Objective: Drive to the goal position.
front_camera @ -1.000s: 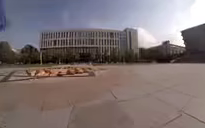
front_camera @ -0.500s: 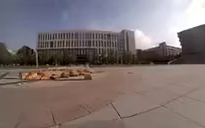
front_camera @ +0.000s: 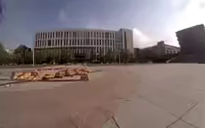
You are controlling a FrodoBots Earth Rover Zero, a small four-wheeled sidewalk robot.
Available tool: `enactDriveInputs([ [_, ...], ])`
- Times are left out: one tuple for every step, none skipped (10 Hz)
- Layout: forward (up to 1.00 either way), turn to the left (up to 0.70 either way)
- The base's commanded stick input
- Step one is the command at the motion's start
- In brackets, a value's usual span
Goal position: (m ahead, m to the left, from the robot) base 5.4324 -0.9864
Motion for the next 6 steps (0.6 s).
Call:
enactDriveInputs([
  [1.00,0.04],
  [1.00,0.04],
  [1.00,0.01],
  [1.00,-0.11],
  [1.00,-0.23],
  [1.00,-0.36],
])
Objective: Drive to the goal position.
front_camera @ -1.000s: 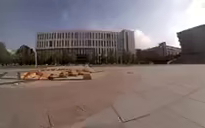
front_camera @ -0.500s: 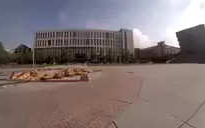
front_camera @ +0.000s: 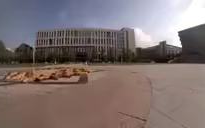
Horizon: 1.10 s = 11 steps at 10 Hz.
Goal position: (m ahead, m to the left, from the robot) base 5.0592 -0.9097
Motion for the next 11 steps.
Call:
enactDriveInputs([
  [1.00,-0.36],
  [1.00,-0.36],
  [1.00,-0.36],
  [1.00,-0.36],
  [1.00,-0.28],
  [1.00,0.01],
  [1.00,0.04],
  [1.00,0.02],
  [1.00,-0.16],
  [1.00,-0.17],
  [1.00,-0.16],
])
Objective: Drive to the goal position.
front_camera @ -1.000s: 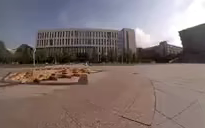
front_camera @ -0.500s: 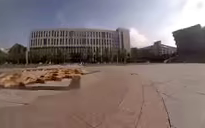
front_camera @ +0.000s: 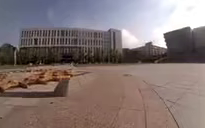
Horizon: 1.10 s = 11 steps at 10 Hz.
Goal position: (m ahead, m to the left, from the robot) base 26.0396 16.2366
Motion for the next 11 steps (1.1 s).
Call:
enactDriveInputs([
  [1.00,-0.15],
  [1.00,0.04],
  [1.00,0.04],
  [1.00,0.04],
  [1.00,0.04],
  [1.00,0.04],
  [1.00,0.04],
  [1.00,0.04],
  [1.00,0.04],
  [1.00,0.04],
  [1.00,0.04],
])
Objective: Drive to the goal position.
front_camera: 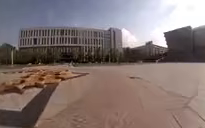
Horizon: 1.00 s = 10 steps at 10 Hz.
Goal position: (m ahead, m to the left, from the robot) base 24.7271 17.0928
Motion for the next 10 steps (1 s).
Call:
enactDriveInputs([
  [1.00,0.00],
  [1.00,-0.11],
  [1.00,-0.11],
  [1.00,-0.09],
  [1.00,0.04],
  [1.00,0.04],
  [1.00,0.04],
  [1.00,0.04],
  [1.00,0.04],
  [1.00,0.04],
])
